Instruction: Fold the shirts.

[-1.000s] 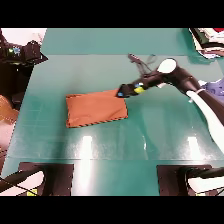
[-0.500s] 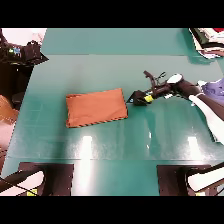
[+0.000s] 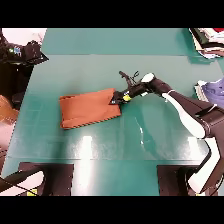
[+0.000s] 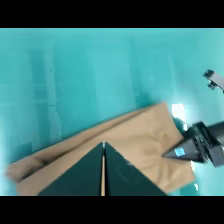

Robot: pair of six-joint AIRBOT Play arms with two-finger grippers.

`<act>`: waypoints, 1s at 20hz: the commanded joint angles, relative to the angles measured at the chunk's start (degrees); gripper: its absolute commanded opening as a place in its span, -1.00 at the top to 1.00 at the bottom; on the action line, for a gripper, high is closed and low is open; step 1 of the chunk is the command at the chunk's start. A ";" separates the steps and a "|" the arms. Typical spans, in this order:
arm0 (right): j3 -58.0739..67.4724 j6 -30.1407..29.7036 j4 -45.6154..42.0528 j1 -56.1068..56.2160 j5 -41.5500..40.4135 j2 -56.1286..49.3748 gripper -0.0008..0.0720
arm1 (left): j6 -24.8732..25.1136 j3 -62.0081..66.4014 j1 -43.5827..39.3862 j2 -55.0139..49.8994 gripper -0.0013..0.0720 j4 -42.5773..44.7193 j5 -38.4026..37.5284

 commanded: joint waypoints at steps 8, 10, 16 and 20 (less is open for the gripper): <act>5.11 1.22 -12.22 -27.50 1.14 16.22 0.94 | 0.00 -0.02 -19.08 -0.02 0.91 -0.66 9.55; 5.11 1.22 -13.27 -36.48 0.85 19.69 0.94 | -0.02 -0.02 -21.73 -0.02 0.91 -0.63 12.22; 5.11 1.20 -12.72 -59.04 0.26 21.49 0.94 | -0.07 -0.02 -25.18 -0.04 0.91 -0.74 14.64; 5.18 1.20 -12.61 -66.18 -3.76 21.38 0.94 | -0.24 -0.02 -25.18 -0.04 0.91 -0.90 14.67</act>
